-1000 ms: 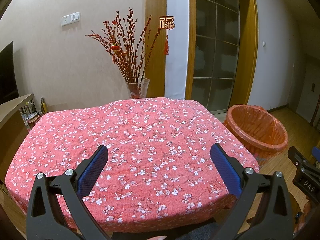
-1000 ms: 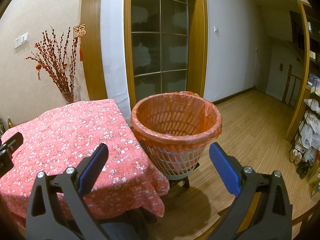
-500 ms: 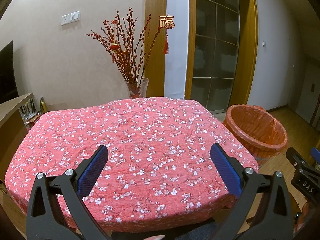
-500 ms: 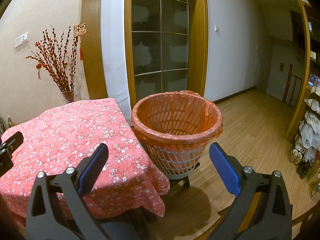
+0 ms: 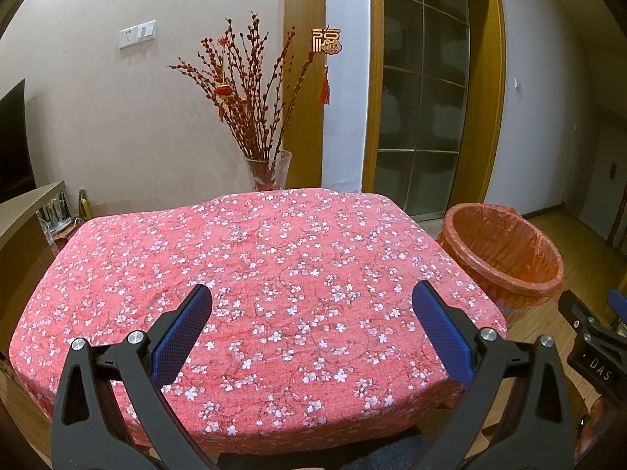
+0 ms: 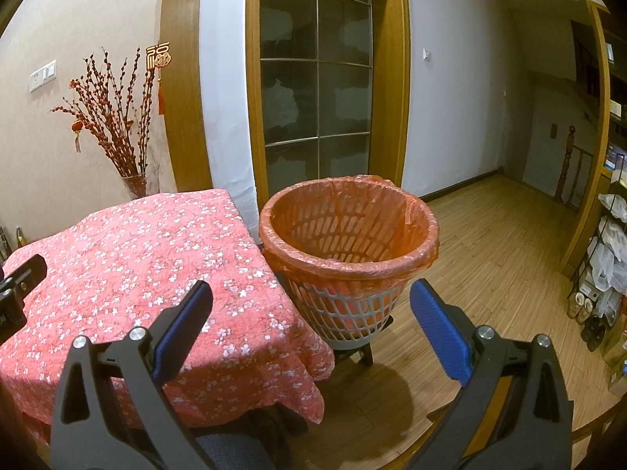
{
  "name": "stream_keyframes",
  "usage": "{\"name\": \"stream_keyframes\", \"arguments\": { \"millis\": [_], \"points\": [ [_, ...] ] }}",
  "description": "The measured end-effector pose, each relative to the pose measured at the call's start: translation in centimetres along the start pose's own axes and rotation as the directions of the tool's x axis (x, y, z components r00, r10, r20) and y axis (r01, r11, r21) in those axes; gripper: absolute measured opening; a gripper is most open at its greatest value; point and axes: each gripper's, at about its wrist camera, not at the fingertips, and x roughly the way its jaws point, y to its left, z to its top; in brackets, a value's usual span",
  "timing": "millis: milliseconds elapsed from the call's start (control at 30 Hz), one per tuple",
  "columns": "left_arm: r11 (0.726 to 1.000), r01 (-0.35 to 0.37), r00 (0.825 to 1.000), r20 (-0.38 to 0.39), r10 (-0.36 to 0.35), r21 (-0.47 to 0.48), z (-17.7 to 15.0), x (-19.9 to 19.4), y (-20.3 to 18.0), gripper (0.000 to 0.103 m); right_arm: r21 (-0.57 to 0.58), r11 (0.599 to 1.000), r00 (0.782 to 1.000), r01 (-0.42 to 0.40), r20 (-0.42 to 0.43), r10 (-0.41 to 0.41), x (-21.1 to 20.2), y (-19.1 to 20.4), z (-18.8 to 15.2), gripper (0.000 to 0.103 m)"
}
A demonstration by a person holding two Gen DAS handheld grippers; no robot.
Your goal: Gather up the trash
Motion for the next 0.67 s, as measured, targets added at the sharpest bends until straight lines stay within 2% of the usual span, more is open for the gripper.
{"name": "stream_keyframes", "arguments": {
  "millis": [667],
  "points": [
    [1.000,-0.015,1.000,0.007,0.015,0.006,0.01,0.08,0.03,0.101,-0.003,1.000,1.000,-0.001,-0.010,0.001,0.19,0.02,-0.01,0.098]
  ]
}}
